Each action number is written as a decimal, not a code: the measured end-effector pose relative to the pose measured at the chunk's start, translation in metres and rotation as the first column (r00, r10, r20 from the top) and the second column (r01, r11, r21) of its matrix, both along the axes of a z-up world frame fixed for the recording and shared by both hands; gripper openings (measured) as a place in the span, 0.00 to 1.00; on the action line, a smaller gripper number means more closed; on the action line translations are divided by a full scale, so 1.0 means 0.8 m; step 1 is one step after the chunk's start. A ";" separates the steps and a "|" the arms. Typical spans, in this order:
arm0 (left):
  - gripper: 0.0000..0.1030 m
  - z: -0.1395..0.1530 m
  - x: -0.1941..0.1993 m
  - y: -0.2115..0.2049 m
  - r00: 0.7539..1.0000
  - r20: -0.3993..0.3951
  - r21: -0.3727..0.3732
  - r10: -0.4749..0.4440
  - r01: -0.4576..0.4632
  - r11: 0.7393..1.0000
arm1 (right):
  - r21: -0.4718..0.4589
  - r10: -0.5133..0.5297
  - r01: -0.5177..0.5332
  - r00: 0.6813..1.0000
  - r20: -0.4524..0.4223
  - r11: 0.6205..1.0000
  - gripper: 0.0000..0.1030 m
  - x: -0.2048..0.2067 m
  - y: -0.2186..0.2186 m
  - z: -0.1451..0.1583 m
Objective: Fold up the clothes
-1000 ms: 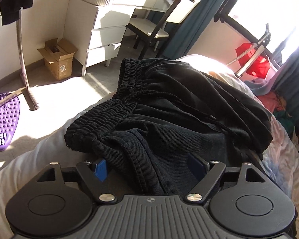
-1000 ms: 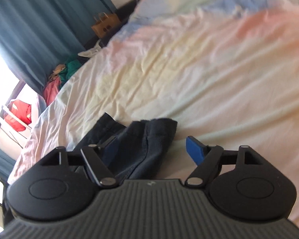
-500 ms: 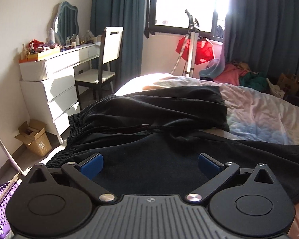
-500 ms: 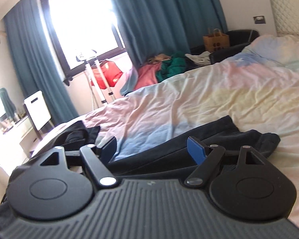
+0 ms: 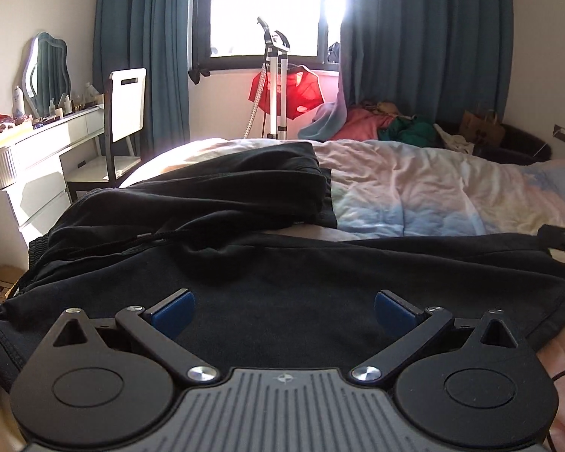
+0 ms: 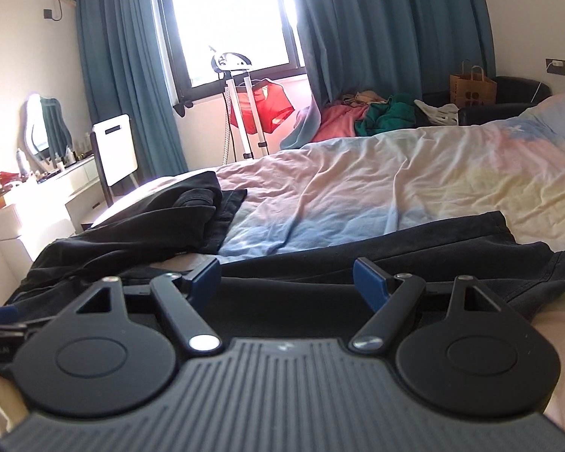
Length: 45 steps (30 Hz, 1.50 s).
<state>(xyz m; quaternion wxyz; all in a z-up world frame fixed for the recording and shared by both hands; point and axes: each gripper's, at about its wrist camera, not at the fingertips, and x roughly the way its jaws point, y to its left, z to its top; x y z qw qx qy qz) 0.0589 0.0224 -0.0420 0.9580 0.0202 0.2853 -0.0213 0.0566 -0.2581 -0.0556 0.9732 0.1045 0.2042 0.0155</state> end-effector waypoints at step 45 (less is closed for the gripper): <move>0.18 -0.135 0.415 -0.077 0.920 -0.257 -0.450 0.297 -0.386 0.805 | 0.386 -0.255 0.362 0.919 -0.301 0.848 0.78 0.101 -0.132 -0.107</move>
